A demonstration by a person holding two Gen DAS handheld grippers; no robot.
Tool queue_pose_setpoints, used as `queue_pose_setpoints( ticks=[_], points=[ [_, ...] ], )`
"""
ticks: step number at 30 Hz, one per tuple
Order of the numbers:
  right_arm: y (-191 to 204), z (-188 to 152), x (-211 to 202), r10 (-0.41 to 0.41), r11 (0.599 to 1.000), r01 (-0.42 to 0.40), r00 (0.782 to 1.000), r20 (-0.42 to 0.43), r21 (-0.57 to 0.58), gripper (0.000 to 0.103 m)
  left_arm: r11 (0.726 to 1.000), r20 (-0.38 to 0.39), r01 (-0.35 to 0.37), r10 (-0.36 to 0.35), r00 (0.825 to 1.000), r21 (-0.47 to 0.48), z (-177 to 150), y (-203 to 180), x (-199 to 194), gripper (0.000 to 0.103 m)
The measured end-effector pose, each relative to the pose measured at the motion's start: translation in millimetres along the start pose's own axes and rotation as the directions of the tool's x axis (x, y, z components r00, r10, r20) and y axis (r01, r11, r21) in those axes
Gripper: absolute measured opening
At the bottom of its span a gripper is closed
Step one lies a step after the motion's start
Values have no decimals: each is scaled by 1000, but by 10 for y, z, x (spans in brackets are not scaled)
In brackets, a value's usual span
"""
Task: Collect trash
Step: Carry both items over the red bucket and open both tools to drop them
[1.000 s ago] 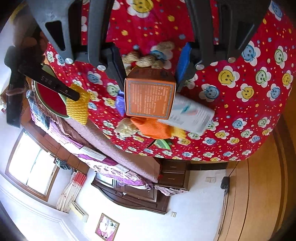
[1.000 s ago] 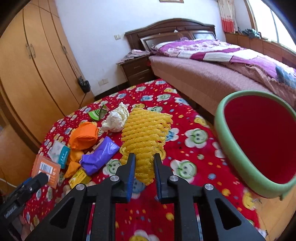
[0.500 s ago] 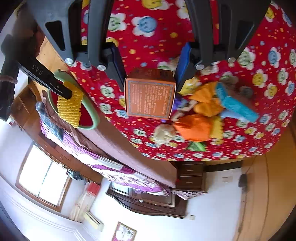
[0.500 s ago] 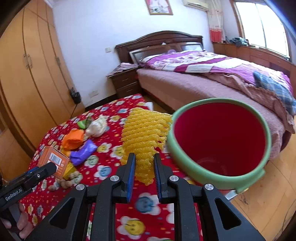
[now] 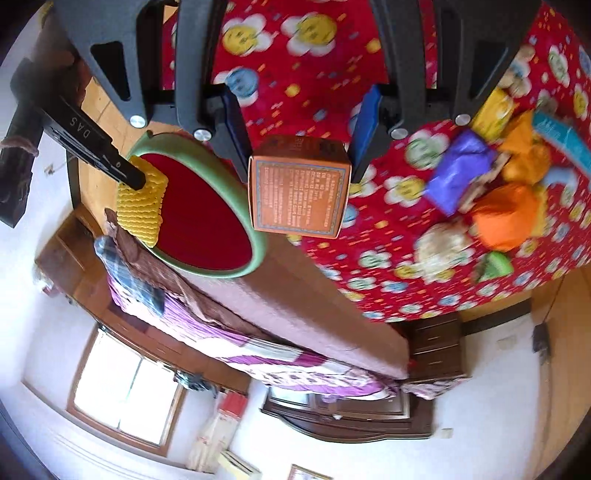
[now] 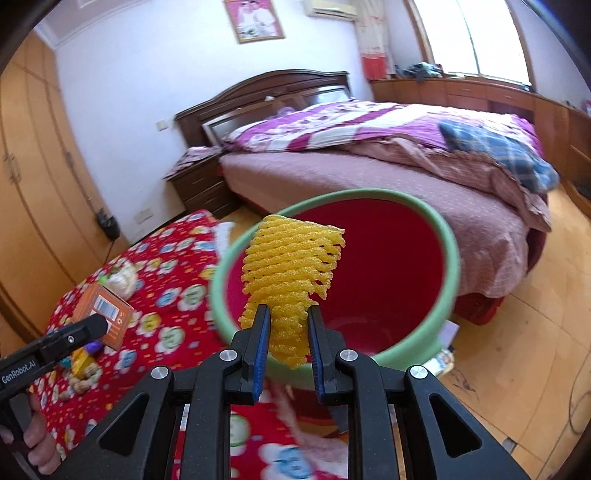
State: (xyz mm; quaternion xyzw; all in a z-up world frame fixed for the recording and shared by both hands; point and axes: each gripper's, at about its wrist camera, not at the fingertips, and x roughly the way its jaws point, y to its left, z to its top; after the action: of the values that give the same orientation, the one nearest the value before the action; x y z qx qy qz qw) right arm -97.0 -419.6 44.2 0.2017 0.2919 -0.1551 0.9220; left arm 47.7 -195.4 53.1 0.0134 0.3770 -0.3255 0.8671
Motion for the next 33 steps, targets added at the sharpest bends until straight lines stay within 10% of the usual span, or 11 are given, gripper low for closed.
queue_pose_setpoints(
  ticks=[33],
  points=[
    [-532,8,-42,-76,994,72,996,43,86,37,987,-75,79,-69,995,141,187,-760,774,67]
  ],
)
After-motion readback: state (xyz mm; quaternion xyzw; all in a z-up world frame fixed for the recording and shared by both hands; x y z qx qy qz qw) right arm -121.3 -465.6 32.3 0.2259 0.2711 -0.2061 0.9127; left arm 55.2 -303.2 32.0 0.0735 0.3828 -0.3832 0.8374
